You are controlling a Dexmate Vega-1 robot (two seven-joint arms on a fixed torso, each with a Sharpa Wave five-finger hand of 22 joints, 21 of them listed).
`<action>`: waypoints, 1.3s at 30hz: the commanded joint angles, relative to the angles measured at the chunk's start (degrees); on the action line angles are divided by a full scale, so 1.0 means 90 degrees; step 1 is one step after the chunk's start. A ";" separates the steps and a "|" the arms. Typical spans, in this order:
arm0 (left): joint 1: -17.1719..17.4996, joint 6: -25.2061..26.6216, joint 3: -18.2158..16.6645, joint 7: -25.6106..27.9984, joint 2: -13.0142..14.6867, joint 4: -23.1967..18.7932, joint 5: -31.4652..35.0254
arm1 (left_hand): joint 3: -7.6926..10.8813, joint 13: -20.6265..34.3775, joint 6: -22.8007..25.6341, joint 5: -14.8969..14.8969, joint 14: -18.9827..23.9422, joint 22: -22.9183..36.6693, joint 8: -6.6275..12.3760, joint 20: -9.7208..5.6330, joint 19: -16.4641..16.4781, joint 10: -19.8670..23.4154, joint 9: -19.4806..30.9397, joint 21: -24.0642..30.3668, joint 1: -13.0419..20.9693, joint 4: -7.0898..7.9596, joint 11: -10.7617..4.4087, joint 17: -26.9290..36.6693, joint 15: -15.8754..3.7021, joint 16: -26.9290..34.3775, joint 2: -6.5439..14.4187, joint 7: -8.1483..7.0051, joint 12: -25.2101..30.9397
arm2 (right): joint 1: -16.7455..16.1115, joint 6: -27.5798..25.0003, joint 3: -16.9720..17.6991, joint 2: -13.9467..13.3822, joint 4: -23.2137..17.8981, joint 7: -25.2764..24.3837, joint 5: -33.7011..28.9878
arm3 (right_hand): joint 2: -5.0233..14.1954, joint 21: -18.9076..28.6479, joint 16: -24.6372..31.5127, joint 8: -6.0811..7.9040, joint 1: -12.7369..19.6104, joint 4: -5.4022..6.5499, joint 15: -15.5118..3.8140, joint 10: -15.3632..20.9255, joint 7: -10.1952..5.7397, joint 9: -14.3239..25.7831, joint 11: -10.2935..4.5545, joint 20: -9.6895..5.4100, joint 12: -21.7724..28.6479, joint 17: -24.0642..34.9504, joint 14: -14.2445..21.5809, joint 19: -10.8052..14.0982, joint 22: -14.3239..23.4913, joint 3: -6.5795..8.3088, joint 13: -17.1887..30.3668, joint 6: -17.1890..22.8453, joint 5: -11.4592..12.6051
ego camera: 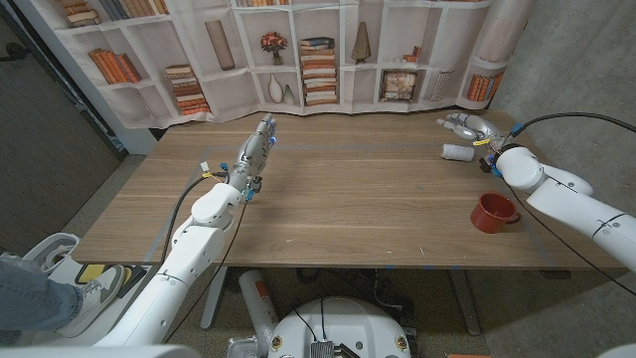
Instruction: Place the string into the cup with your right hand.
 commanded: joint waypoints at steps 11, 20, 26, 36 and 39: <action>-0.0015 0.0021 -0.0007 0.0024 0.0001 0.0012 0.0016 | -0.0041 0.0009 0.0050 0.0016 0.0036 0.0025 0.0021 -0.0161 -0.0111 0.0031 0.0033 -0.0007 0.0093 -0.0016 0.0003 0.0025 0.0001 0.0003 0.0004 0.0007 -0.0024 | 0.0322 -0.0469 -0.0323 -0.0067 0.0013 0.0201 -0.0636 | 0.0077 -0.0083 -0.0029 0.0006 0.0383 -0.0226 -0.0010 0.0000 -0.0069 0.0013 -0.0058 -0.0136 0.0014 0.0005 0.0050 0.0026 0.0013 0.0132 0.0015 0.0010 0.0048; 0.0056 0.0027 -0.0033 0.0070 0.0024 -0.0063 0.0025 | -0.0048 0.0009 0.0074 0.0015 0.0038 0.0025 0.0026 -0.0158 -0.0109 0.0033 0.0033 -0.0007 0.0097 -0.0017 0.0003 0.0025 0.0003 0.0002 0.0008 0.0002 -0.0025 | 0.0404 -0.0612 -0.0413 -0.0148 -0.0011 0.0375 -0.0803 | 0.0092 -0.0191 -0.0072 -0.0017 0.0727 -0.0473 0.0019 -0.0119 -0.0255 0.0015 -0.0141 -0.0029 -0.0042 -0.0003 -0.0070 -0.0010 0.0015 0.0254 0.0015 -0.0049 0.0044; 0.0082 0.0025 -0.0042 0.0072 0.0037 -0.0088 0.0021 | -0.0054 0.0009 0.0087 0.0014 0.0037 0.0025 0.0029 -0.0152 -0.0115 0.0035 0.0033 -0.0010 0.0099 -0.0017 0.0010 0.0026 -0.0001 0.0001 0.0011 0.0000 -0.0026 | 0.0517 -0.0816 -0.0532 -0.0203 -0.0073 0.0575 -0.1004 | 0.0071 -0.0281 -0.0085 -0.0086 0.0973 -0.0663 0.0164 -0.0377 -0.0370 0.0019 -0.0169 0.0207 -0.0121 0.0003 -0.0191 -0.0013 0.0020 0.0334 0.0020 -0.0308 0.0027; 0.0114 -0.0022 -0.0039 0.0118 0.0021 -0.0125 0.0041 | -0.0067 0.0010 0.0130 0.0013 0.0043 0.0026 0.0038 -0.0144 -0.0119 0.0033 0.0034 -0.0013 0.0104 -0.0017 0.0019 0.0026 -0.0004 0.0003 0.0017 -0.0005 -0.0031 | 0.0670 -0.1113 -0.0728 -0.0295 -0.0168 0.0808 -0.1446 | 0.0065 -0.0370 -0.0097 -0.0090 0.1115 -0.0763 0.0237 -0.0516 -0.0404 0.0023 -0.0244 0.0227 -0.0145 0.0009 -0.0302 -0.0104 0.0023 0.0383 0.0026 -0.0411 0.0013; 0.0121 0.0002 -0.0040 0.0119 0.0027 -0.0138 0.0027 | -0.0070 0.0010 0.0136 0.0013 0.0042 0.0026 0.0039 -0.0145 -0.0119 0.0036 0.0034 -0.0014 0.0105 -0.0017 0.0019 0.0026 -0.0005 0.0002 0.0019 -0.0008 -0.0030 | 0.0678 -0.1174 -0.0735 -0.0308 -0.0194 0.0851 -0.1503 | 0.0064 -0.0395 -0.0099 -0.0084 0.1167 -0.0796 0.0257 -0.0547 -0.0415 0.0023 -0.0244 0.0299 -0.0146 0.0010 -0.0335 -0.0129 0.0023 0.0401 0.0027 -0.0424 0.0009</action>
